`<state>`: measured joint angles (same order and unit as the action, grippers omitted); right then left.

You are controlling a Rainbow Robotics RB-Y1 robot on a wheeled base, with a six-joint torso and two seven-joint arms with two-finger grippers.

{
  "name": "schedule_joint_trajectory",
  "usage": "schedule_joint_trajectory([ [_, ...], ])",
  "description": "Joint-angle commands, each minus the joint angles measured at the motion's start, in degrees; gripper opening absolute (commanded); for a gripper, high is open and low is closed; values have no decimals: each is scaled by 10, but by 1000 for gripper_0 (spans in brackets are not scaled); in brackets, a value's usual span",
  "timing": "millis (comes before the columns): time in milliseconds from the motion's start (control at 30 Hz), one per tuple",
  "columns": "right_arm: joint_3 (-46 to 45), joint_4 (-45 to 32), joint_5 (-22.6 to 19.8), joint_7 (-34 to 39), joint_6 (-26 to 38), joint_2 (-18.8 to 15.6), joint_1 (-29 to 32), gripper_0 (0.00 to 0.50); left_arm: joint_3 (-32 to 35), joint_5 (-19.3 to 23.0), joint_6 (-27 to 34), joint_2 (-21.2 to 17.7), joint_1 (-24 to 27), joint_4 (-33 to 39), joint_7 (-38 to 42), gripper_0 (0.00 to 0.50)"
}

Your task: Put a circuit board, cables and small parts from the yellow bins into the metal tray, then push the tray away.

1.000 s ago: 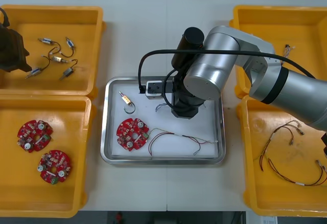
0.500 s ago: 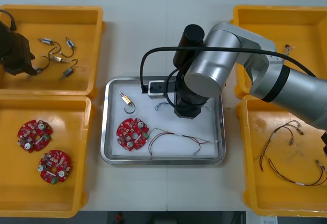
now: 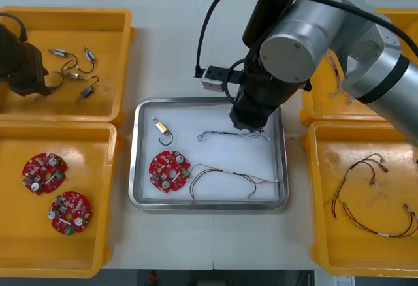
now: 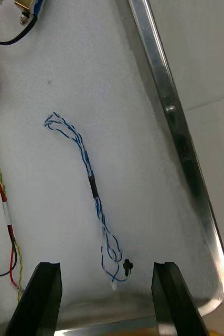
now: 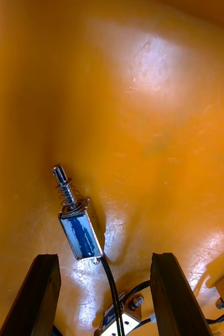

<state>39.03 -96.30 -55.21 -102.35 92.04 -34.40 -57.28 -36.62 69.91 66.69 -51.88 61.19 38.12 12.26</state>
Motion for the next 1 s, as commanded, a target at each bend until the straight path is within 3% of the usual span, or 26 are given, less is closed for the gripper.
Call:
schedule_joint_trajectory([
  [33, -57, -27, -18, 48, 40, -33, -22, 500, -29, -7, -14, 7, -5, -1, -10, 500],
  [533, -175, -28, -38, 220, 136, -88, -17, 500, -43, -8, -20, 12, -6, -3, -15, 500],
  [800, -229, -59, -29, 290, 161, -132, 23, 500, -46, -10, -37, 13, -14, -7, -26, 484],
  [833, -233, -62, -28, 296, 163, -136, 28, 500, -46, -10, -38, 13, -14, -8, -27, 442],
  [900, -253, -76, -27, 316, 172, -148, 45, 500, -47, -11, -37, 14, -14, -8, -29, 217],
  [933, -259, -79, -27, 321, 174, -150, 51, 500, -48, -12, -38, 14, -14, -8, -29, 151],
  [967, -274, -91, -28, 333, 177, -158, 66, 500, -54, -13, -37, 14, -14, -7, -31, 44],
  [1000, -280, -95, -28, 337, 178, -160, 71, 500, -56, -14, -37, 14, -14, -8, -32, 17],
])
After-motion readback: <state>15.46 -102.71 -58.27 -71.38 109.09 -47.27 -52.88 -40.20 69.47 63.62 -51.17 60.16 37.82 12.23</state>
